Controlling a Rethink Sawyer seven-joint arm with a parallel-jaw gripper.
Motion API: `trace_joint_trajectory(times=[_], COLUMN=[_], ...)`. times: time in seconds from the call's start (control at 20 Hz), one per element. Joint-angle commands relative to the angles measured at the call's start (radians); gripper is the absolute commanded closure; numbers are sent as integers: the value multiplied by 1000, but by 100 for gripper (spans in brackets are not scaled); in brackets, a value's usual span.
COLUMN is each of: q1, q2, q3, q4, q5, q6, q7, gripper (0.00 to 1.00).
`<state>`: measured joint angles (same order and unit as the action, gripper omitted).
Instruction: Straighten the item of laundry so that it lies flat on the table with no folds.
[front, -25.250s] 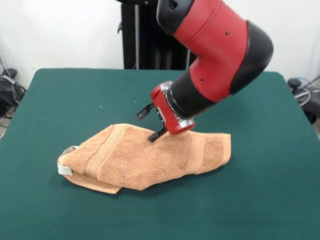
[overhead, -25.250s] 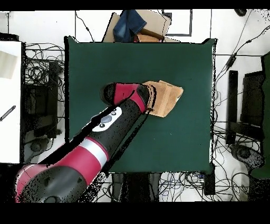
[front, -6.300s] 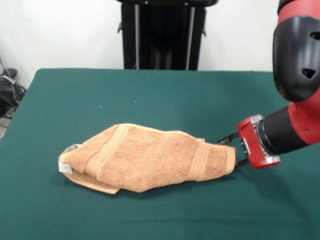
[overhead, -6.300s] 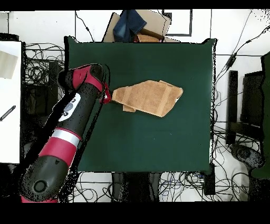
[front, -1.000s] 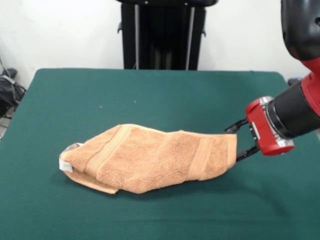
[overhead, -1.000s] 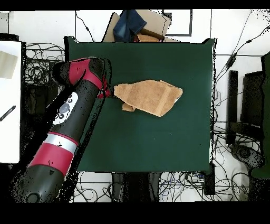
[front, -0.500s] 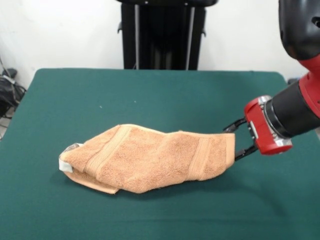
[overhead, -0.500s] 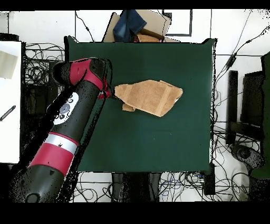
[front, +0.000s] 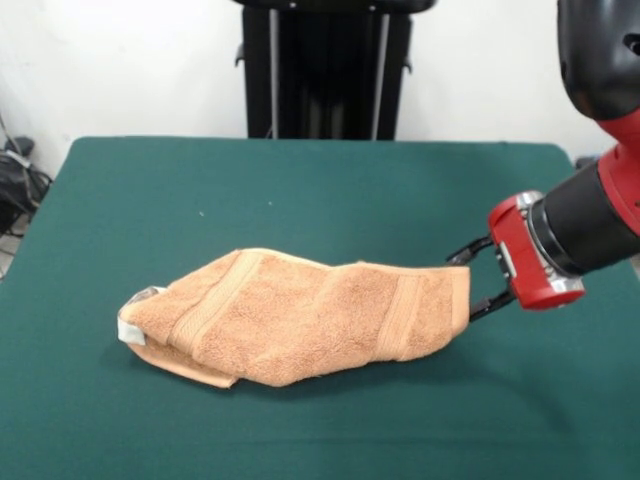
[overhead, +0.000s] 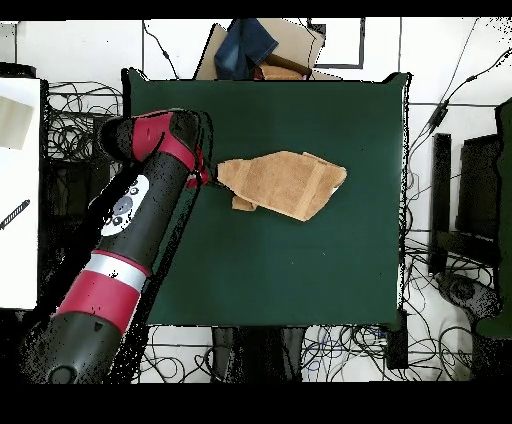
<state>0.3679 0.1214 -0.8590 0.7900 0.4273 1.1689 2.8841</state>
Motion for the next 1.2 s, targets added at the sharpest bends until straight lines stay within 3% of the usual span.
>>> trace_joint_trajectory(times=[0.05, 0.65, 0.95, 1.2], q1=[-7, -16, -32, -28], q2=[16, 7, -9, -10], q3=[112, 115, 175, 181], q4=[77, 67, 76, 76], q5=[13, 14, 20, 7], q6=[-64, -31, 63, 53], q7=[191, 170, 65, 67], gripper=[0, 0, 0, 0])
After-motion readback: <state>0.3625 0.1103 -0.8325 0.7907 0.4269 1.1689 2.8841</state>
